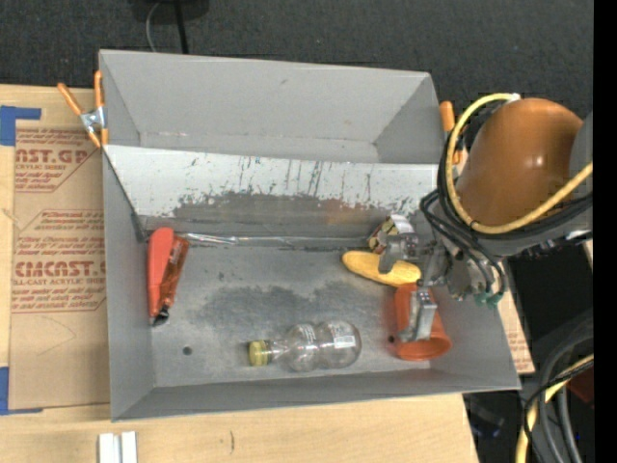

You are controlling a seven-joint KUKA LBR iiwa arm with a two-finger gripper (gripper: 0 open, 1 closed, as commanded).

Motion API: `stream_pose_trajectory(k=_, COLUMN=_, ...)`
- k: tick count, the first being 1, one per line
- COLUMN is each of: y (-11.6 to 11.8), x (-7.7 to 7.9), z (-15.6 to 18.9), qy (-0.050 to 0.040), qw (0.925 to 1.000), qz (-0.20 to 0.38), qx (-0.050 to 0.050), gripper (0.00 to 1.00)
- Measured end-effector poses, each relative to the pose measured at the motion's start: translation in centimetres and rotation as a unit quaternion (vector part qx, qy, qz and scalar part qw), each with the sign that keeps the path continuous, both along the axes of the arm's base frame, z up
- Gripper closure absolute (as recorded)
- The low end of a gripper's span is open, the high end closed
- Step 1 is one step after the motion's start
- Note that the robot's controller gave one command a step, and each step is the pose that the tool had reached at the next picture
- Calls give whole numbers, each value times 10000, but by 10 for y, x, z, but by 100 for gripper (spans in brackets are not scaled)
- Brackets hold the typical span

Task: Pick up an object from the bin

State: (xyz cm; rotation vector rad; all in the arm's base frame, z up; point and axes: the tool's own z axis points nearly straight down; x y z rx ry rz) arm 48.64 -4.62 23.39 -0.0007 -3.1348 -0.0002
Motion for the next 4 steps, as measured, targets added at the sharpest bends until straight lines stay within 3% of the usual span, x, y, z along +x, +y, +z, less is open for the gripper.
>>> stream_pose_trajectory(k=1, y=0, x=2, z=4, qy=-42, qw=10000, qz=4, qx=-3, gripper=0)
stream_pose_trajectory(k=2, y=-15, x=6, z=-7, qy=-44, qw=9991, qz=417, qx=6, gripper=0)
stream_pose_trajectory(k=3, y=-52, x=18, z=-34, qy=-49, qw=9966, qz=825, qx=-3, gripper=0)
stream_pose_trajectory(k=4, y=-64, x=9, z=-69, qy=-59, qw=9990, qz=448, qx=3, gripper=0)
